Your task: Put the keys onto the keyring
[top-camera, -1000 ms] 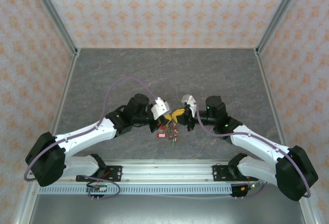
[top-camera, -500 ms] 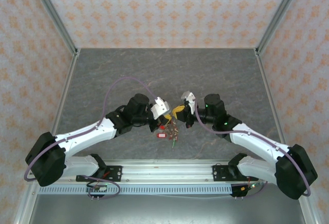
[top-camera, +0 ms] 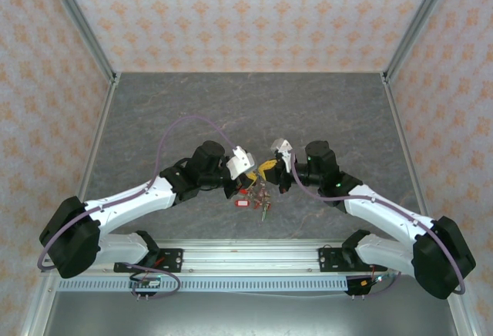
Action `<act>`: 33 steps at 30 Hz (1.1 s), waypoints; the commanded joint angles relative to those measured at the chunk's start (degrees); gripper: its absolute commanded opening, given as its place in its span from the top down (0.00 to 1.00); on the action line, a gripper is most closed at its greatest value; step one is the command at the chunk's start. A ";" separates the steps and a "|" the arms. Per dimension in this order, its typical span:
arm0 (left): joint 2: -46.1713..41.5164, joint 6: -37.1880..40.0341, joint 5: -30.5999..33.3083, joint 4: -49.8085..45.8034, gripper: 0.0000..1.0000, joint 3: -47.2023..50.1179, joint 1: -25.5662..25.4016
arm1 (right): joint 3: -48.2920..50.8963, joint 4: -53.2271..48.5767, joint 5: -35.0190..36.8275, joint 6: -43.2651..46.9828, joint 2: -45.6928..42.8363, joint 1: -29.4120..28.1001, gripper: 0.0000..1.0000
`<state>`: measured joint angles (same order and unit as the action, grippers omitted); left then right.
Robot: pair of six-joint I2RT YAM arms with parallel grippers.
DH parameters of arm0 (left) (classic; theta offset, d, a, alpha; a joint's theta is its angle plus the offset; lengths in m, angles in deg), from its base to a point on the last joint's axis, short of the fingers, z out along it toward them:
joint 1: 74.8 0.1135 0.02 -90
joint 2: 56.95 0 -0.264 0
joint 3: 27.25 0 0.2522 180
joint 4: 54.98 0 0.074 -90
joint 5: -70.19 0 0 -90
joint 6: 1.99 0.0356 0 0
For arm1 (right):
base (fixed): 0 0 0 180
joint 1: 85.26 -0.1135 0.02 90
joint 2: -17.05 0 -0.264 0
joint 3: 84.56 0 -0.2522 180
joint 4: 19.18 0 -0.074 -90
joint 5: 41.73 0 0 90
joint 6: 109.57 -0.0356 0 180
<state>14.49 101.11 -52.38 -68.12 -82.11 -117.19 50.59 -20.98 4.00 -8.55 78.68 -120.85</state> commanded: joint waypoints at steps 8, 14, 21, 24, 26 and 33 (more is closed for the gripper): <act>-1.02 0.10 -3.90 6.03 1.00 -1.25 -1.02 | -0.40 -3.50 7.27 4.19 0.11 0.04 1.00; -0.78 0.08 -3.64 6.73 1.00 -0.82 -1.03 | 0.76 -5.13 9.25 5.86 -0.72 0.05 1.00; -0.16 0.13 -3.90 7.19 1.00 -0.91 -1.03 | 1.19 -4.72 9.81 5.27 -0.64 0.04 1.00; -0.08 0.15 -3.91 7.20 1.00 -0.88 -1.03 | 1.08 -5.76 10.21 5.94 -0.94 0.08 0.93; -0.04 0.50 -3.96 6.70 1.00 -1.15 -1.02 | 0.62 -7.40 9.98 6.99 -1.64 0.03 0.87; -1.06 2.93 -2.60 6.57 1.00 -0.45 -1.54 | -0.89 -13.57 6.55 11.45 -6.28 0.02 0.79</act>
<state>14.88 102.05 -54.09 -66.35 -82.11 -118.18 50.68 -30.59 11.56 -0.39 74.57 -120.94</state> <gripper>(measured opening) 0.042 0.207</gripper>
